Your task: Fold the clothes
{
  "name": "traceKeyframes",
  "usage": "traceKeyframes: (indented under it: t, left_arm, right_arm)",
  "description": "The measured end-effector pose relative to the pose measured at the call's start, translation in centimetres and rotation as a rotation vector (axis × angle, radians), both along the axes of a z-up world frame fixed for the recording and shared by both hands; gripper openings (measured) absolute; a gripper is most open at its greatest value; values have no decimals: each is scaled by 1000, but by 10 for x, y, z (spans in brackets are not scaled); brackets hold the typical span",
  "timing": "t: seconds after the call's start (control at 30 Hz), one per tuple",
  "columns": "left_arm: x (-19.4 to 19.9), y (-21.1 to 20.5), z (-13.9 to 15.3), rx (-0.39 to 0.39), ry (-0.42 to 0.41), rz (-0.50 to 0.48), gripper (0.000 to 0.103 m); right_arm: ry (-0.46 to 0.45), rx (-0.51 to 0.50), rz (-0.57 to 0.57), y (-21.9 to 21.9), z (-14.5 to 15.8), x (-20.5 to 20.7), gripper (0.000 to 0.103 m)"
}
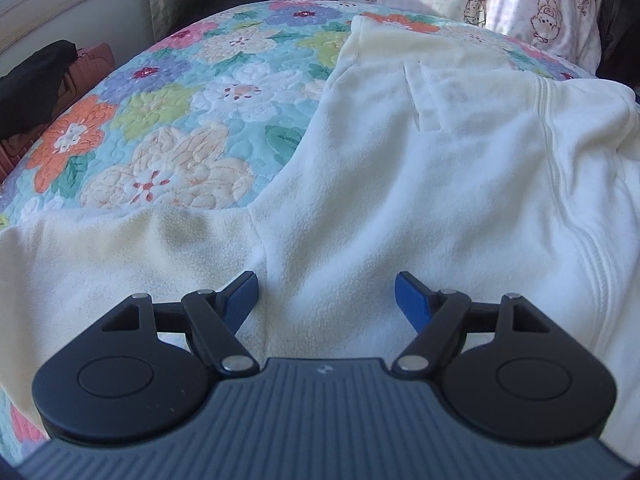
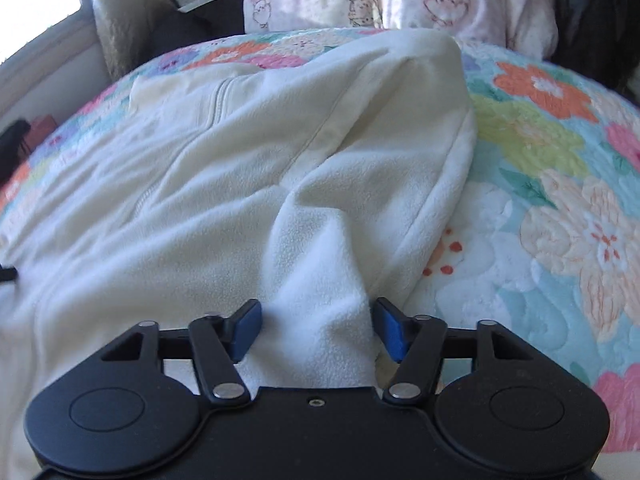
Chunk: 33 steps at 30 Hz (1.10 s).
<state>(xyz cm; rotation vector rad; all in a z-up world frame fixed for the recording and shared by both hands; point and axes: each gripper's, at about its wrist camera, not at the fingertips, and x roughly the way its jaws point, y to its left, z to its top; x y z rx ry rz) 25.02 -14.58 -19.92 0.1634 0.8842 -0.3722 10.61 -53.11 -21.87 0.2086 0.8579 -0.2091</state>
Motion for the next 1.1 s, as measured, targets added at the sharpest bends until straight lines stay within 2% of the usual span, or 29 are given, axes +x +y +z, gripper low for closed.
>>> traceKeyframes:
  t: [0.03, 0.1, 0.13, 0.2, 0.23, 0.27, 0.3, 0.37, 0.43, 0.53, 0.57, 0.6, 0.67, 0.7, 0.77, 0.8, 0.9, 0.93, 1.0, 1.1]
  left_arm:
    - [0, 2, 1, -13, 3, 4, 75]
    - [0, 8, 5, -48, 15, 11, 75]
    - [-1, 10, 7, -64, 20, 12, 75]
    - [-3, 13, 8, -75, 23, -5, 75]
    - [-3, 14, 7, -70, 21, -10, 75]
    - [-2, 15, 6, -61, 20, -8, 75]
    - [0, 17, 4, -58, 27, -1, 75]
    - [2, 20, 1, -53, 41, 13, 75]
    - [3, 23, 2, -66, 60, 16, 75]
    - [-2, 26, 3, -74, 55, 15, 75]
    - [-3, 25, 1, -72, 53, 9, 75]
    - [-5, 24, 0, -68, 52, 6, 75]
    - [-13, 18, 3, -58, 38, -25, 75]
    - [-17, 14, 4, -53, 31, -40, 75]
    - [-26, 8, 7, -42, 17, -71, 75]
    - [-34, 4, 12, -55, 13, -85, 76]
    - [-62, -5, 24, -127, 24, -124, 76]
    - [-73, -8, 27, -150, 35, -141, 76]
    - [-105, -18, 25, -162, 44, -177, 76]
    - [-155, -30, 15, -147, 44, -244, 76]
  right_arm:
    - [-20, -55, 18, 8, 1, -1, 20]
    - [-95, -71, -29, 11, 19, -15, 14]
    - [-113, -129, -64, 16, 26, -27, 13]
    - [-143, -250, -130, 24, 38, -50, 4]
    - [-99, -361, -128, 29, 30, -54, 4]
    - [-49, -373, -133, 26, 18, -55, 4]
    - [-26, -337, -145, 20, 12, -56, 3]
    - [-43, -295, -194, 13, 11, -60, 3]
    - [-70, -326, -218, 17, 21, -60, 3]
    - [-14, -389, -208, 21, 15, -53, 4]
    - [0, -394, -222, 20, 12, -52, 11]
    - [-8, -389, -244, 17, 14, -56, 26]
    - [-17, -391, -271, 14, 22, -66, 45]
    - [-21, -395, -271, 15, 28, -72, 46]
    - [-36, -374, -277, 18, 44, -92, 51]
    - [-46, -329, -277, 18, 51, -104, 54]
    - [-116, -89, -285, 23, 60, -144, 60]
    - [-149, 2, -293, 26, 58, -158, 61]
    - [-192, 115, -290, 37, 49, -178, 64]
    - [-153, 172, -255, 54, 30, -192, 64]
